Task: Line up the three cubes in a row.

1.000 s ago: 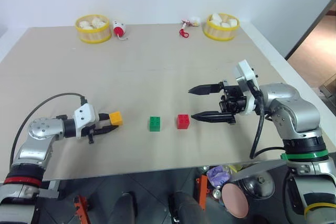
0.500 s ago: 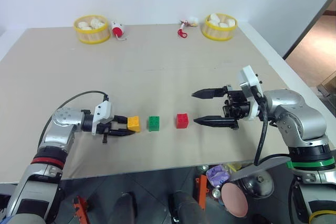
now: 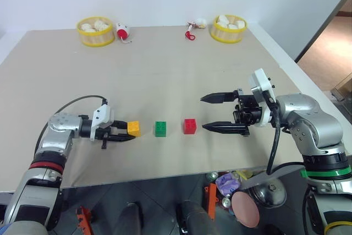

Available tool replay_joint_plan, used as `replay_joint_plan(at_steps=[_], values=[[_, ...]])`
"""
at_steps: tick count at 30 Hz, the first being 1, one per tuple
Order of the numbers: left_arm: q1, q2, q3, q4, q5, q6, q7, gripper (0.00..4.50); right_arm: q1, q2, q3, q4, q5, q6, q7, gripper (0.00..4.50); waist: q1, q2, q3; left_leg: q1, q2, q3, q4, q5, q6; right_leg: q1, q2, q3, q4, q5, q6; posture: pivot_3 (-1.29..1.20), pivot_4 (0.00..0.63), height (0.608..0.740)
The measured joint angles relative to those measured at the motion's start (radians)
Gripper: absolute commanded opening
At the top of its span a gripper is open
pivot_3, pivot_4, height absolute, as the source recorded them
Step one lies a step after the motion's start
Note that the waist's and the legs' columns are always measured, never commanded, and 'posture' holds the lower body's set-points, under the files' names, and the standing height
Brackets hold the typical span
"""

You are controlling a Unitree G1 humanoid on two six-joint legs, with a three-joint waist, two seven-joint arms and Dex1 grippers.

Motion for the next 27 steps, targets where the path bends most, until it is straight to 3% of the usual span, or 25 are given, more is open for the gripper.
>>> replay_joint_plan(at_steps=[27], values=[[0.006, 0.006, 0.008, -0.004, 0.004, 0.003, -0.038, 1.27, -0.028, 0.005, 0.013, 0.037, -0.019, -0.021, 0.013, 4.50, 0.003, 0.000, 0.000, 0.000, 0.000, 0.000, 0.001, 0.000, 0.000, 0.001, 0.000, 0.000, 0.000, 0.000, 0.001, 0.00, 0.150, 0.740]])
